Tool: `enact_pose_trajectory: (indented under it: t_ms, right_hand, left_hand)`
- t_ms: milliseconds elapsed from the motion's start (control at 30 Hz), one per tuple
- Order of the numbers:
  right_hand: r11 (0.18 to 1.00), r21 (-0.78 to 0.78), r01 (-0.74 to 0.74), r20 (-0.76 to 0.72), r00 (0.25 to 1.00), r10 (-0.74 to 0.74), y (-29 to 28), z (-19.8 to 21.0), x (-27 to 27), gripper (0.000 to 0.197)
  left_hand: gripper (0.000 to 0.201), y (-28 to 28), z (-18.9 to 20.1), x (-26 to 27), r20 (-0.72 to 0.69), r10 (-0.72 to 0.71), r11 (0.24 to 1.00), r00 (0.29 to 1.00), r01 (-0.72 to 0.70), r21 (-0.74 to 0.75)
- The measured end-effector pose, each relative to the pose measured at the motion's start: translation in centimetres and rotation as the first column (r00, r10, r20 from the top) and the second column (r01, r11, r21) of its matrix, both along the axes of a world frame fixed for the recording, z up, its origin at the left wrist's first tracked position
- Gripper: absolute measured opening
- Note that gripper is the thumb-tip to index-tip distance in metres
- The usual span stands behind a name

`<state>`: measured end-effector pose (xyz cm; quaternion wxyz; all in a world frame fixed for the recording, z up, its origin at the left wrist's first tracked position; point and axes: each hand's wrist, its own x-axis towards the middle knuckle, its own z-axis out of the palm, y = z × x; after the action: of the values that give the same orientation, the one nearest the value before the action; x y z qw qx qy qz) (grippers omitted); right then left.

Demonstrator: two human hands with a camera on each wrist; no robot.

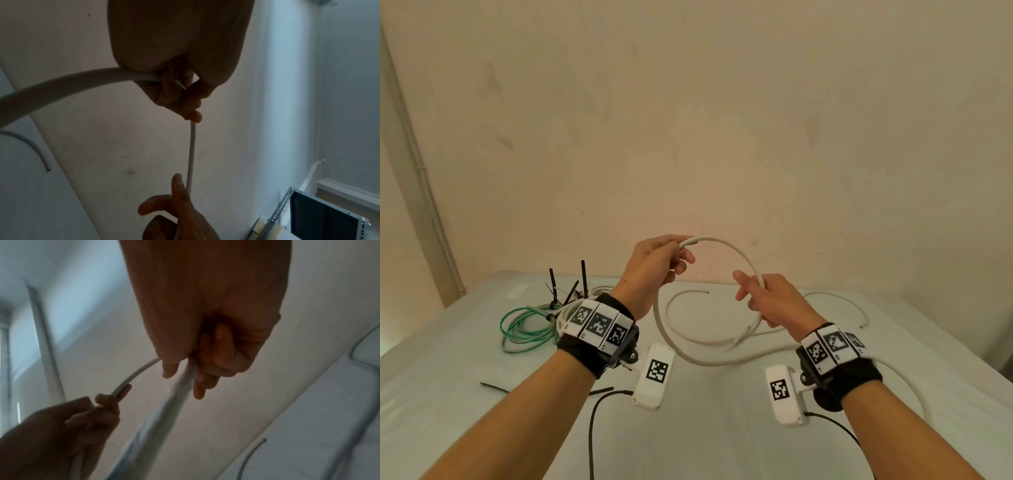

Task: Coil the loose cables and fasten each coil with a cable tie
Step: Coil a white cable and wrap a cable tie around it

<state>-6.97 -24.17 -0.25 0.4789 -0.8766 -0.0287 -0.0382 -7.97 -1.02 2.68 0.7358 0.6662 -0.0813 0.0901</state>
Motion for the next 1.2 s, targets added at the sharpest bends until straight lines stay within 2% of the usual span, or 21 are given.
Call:
enact_pose_trajectory:
  t_ms: [100,200,233,267,333,367,433,500,600,700,800,900,933,1000,1067,1200]
  right_hand:
    - [0.989,0.145,0.034,0.006,0.999,-0.035,0.5,0.1,-0.5,0.055]
    - [0.917,0.385,0.107,-0.053,0.994,-0.093,1.2,0.2,-0.3,0.046]
    - [0.868,0.481,0.121,-0.088,0.992,-0.089,1.5,0.2,-0.3,0.043]
    - [0.805,0.579,0.131,-0.125,0.99,-0.071,1.8,0.3,-0.4,0.039]
    - [0.658,0.739,0.144,-0.185,0.983,-0.007,2.7,0.3,-0.7,0.032]
    - [0.597,0.79,0.14,-0.198,0.98,0.033,3.1,0.3,-0.8,0.031]
    - [0.545,0.83,0.116,-0.201,0.975,0.097,3.9,0.3,-1.0,0.03]
    - [0.563,0.822,0.083,-0.182,0.976,0.122,4.2,0.3,-1.1,0.03]
    - [0.598,0.798,0.077,-0.15,0.986,0.074,4.2,0.4,-1.0,0.031]
    - [0.539,0.835,0.112,-0.155,0.987,0.034,4.2,0.0,-0.9,0.029]
    - [0.512,0.853,0.099,-0.165,0.983,0.085,5.1,-0.5,-1.4,0.027]
    - [0.542,0.84,0.035,-0.165,0.967,0.193,5.9,-0.8,-1.9,0.024]
    - [0.598,0.802,0.021,-0.174,0.964,0.2,5.9,-0.9,-2.0,0.025]
    - [0.766,0.643,0.015,-0.205,0.967,0.152,5.5,-0.9,-2.0,0.027]
    - [0.867,0.496,0.035,-0.234,0.968,0.095,5.0,-1.0,-2.0,0.028]
    - [0.931,0.357,0.078,-0.419,0.904,0.085,4.2,-1.2,-2.5,0.042]
  left_hand:
    - [0.031,-0.2,-0.5,0.2,0.041,0.027,0.998,0.999,-0.024,-0.063]
    - [0.013,-0.5,-1.6,0.3,0.066,0.12,0.992,0.991,-0.118,-0.041]
    - [0.015,-0.6,-2.1,0.5,0.046,0.15,0.987,0.988,-0.147,-0.057]
    - [0.026,-0.7,-2.6,0.7,0.0,0.157,0.983,0.988,-0.156,-0.095]
    - [0.05,-1.0,-3.5,0.9,-0.145,0.082,0.976,0.986,-0.109,-0.19]
    - [0.054,-1.2,-3.8,0.9,-0.196,0.028,0.977,0.98,-0.069,-0.204]
    - [0.05,-1.4,-4.0,0.6,-0.222,0.006,0.997,0.975,-0.023,-0.074]
    - [0.051,-1.4,-4.1,0.6,-0.215,0.031,1.0,0.976,-0.028,0.014]
    - [0.054,-1.3,-4.0,0.8,-0.24,0.008,0.996,0.971,-0.03,-0.088]
    - [0.05,-1.7,-4.1,0.8,-0.214,-0.01,0.994,0.977,-0.014,-0.109]
    - [0.035,-2.7,-4.4,0.7,-0.192,-0.09,0.991,0.977,0.068,-0.119]
    - [0.029,-3.5,-4.6,0.7,-0.211,-0.084,0.99,0.974,0.057,-0.131]
    - [0.031,-3.5,-4.5,0.7,-0.213,-0.07,0.987,0.975,0.036,-0.159]
    - [0.033,-3.2,-4.2,0.6,-0.207,-0.041,0.977,0.978,-0.004,-0.213]
    - [0.031,-2.8,-4.0,0.5,-0.205,0.011,0.955,0.979,-0.071,-0.287]
    - [0.025,-1.6,-3.3,1.0,-0.258,0.025,0.853,0.966,-0.155,-0.498]
